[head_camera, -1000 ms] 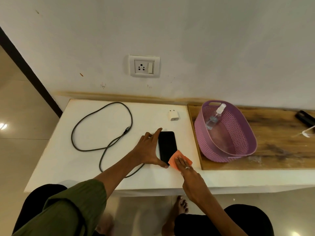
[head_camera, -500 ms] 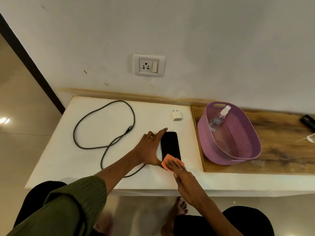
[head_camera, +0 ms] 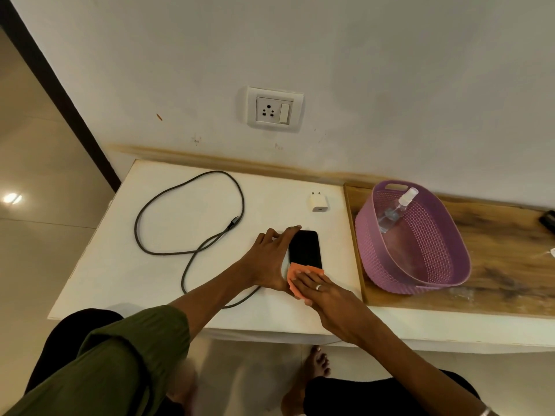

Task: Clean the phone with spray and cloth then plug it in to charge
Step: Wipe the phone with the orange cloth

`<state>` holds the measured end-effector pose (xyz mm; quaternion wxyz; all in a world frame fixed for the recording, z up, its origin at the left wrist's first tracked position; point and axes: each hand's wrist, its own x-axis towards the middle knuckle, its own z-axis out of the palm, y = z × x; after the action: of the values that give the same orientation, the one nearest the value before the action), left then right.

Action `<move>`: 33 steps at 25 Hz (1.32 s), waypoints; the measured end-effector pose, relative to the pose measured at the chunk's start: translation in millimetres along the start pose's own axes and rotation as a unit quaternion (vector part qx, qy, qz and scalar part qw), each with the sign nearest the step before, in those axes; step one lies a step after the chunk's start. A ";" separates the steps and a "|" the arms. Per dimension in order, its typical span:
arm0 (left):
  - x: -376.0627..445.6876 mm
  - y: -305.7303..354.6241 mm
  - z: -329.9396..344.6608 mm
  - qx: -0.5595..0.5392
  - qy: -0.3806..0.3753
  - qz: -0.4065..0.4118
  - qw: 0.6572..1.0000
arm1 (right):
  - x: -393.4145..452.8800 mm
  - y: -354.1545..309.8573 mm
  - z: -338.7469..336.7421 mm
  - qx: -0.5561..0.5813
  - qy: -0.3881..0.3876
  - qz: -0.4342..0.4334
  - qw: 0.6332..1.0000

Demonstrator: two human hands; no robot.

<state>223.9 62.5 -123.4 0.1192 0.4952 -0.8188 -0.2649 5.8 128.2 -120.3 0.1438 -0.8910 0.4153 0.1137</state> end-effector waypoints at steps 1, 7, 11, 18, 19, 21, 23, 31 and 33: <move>0.5 0.3 -0.1 0.000 -0.001 0.000 1.000 | 5.0 1.8 -1.8 -0.011 -0.002 -0.005 1.000; 1.6 2.0 1.1 0.009 -0.002 -0.010 1.000 | 30.9 10.0 -25.5 0.030 0.066 -0.013 0.997; 1.0 0.6 2.0 0.009 0.006 -0.008 1.000 | 51.2 15.6 -41.2 0.093 0.100 0.011 0.991; 0.5 1.4 2.1 -0.005 0.008 -0.016 1.000 | 66.8 28.9 -40.1 0.130 0.106 0.073 0.983; 0.5 1.5 1.9 -0.003 0.006 -0.016 1.000 | 65.7 27.3 -40.4 0.132 0.110 0.063 0.983; 0.4 1.9 1.6 -0.001 0.004 -0.014 1.000 | 63.0 23.1 -40.9 0.135 0.124 0.059 0.981; 0.8 2.5 0.2 0.001 0.003 -0.011 1.000 | 62.6 18.1 -39.7 0.139 0.138 0.073 0.978; 6.1 11.4 -7.5 -0.004 -0.016 -0.027 0.999 | 65.4 11.3 -42.6 0.165 0.117 0.068 0.977; 6.3 10.4 -8.4 0.000 -0.023 -0.032 0.999 | 65.9 14.4 -42.1 0.102 0.101 0.060 0.988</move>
<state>216.9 58.2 -111.1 0.0919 0.5148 -0.8050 -0.2803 39.6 58.0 -104.6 0.1842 -0.8520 0.4900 -0.0110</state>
